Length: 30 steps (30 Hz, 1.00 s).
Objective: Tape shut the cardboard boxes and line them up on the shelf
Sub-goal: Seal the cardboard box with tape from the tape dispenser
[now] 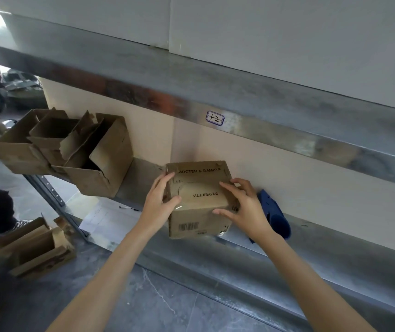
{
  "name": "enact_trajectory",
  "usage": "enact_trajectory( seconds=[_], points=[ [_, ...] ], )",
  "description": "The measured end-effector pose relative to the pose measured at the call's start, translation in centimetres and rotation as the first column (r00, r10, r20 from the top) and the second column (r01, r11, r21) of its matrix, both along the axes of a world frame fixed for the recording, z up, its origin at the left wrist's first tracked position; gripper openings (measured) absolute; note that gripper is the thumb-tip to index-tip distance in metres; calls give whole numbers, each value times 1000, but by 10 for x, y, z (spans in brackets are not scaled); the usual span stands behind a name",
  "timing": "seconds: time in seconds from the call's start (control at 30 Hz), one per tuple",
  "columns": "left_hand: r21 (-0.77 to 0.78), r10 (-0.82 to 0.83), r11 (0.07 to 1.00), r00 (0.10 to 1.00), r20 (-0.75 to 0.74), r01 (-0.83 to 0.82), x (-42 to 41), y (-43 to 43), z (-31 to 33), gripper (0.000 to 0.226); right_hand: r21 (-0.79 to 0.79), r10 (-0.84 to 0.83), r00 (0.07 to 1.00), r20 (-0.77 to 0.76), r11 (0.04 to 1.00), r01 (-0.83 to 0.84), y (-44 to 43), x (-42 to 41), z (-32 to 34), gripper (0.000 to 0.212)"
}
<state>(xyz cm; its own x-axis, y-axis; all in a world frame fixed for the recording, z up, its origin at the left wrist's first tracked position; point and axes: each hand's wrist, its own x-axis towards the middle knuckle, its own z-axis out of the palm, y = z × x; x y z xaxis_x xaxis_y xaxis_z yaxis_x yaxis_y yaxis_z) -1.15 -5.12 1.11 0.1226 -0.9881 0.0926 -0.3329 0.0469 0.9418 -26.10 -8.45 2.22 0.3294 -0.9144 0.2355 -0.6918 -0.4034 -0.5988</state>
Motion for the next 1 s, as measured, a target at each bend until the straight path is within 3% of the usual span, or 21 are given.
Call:
enact_trajectory(
  seconds=[0.17, 0.27, 0.4, 0.57, 0.87, 1.0],
  points=[
    [-38, -36, 998, 987, 155, 43, -8, -8, -1, 61, -100, 1, 995, -99, 995, -11, 7, 0, 0, 86],
    [-63, -57, 996, 980, 189, 70, -9, -9, -2, 59, -114, -18, 997, -73, 993, 9, 9, 0, 1, 82],
    [-68, -84, 992, 967, 240, 103, -3, -11, -5, 63, -14, 23, 999, 29, 1000, -23, 12, -2, 4, 76],
    [-64, -108, 990, 964, 241, 127, -1, -11, -7, 80, 81, 46, 975, 217, 995, -65, 13, -12, 8, 70],
    [-66, -32, 997, 967, 252, 50, -2, -15, -8, 88, 73, 61, 985, 161, 995, -74, 12, -22, 11, 58],
    [-116, 34, 993, 960, 278, -1, -10, -18, -7, 78, 78, -12, 988, 155, 997, 0, 6, -4, 10, 49]
  ],
)
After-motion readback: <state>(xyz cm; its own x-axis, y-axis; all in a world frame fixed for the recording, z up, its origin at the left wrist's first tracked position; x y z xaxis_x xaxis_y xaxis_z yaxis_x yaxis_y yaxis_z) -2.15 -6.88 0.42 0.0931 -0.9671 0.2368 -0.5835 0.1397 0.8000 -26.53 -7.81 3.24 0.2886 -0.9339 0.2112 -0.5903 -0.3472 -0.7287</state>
